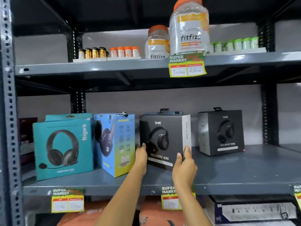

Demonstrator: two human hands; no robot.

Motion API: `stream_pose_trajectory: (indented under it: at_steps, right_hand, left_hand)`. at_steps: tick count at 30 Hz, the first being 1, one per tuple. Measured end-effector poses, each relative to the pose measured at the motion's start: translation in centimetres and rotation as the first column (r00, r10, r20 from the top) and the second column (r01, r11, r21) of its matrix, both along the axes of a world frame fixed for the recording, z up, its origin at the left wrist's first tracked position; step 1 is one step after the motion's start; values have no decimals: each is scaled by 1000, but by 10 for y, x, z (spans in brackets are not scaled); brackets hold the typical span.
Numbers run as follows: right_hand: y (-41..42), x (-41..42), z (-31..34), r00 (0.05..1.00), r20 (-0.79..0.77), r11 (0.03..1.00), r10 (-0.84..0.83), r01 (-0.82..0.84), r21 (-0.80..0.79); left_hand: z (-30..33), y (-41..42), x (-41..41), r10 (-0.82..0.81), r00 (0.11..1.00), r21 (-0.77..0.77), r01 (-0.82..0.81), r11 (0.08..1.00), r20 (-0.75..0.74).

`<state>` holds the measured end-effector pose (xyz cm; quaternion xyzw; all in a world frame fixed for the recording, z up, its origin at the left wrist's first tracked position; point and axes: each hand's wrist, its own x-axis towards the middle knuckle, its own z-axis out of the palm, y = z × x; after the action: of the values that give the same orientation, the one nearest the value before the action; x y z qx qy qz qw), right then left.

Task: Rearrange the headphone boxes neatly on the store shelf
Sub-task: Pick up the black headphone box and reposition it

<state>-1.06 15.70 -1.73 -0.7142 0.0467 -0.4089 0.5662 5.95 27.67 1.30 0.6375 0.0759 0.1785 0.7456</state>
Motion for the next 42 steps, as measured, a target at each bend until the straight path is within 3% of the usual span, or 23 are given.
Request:
stream_pose_trajectory:
  at_steps: [8,11,17,22,33,39,42]
  right_hand:
    - [-46,9,17,1000,-13,1000,-16,17,21]
    - [-66,3,33,991,105,995,88,-93,47]
    - [-92,-37,80,932,266,968,247,-249,-30]
    - [-106,-62,98,905,318,960,281,-263,-102]
    - [-124,-61,91,899,313,952,306,-297,-78]
    - [-170,-39,75,920,292,962,260,-272,1]
    - [-204,-15,62,947,228,969,226,-242,45]
  left_hand:
    - [-7,-9,-25,-19,979,115,-4,993,201]
    - [11,-13,-49,7,933,190,-81,978,359]
    - [57,-6,-109,84,814,150,-206,967,575]
    - [57,-3,-140,107,812,195,-262,945,573]
    - [57,-28,-151,185,814,218,-354,909,551]
    - [37,-83,-124,143,834,230,-305,924,533]
    - [22,-128,-106,121,849,309,-315,897,514]
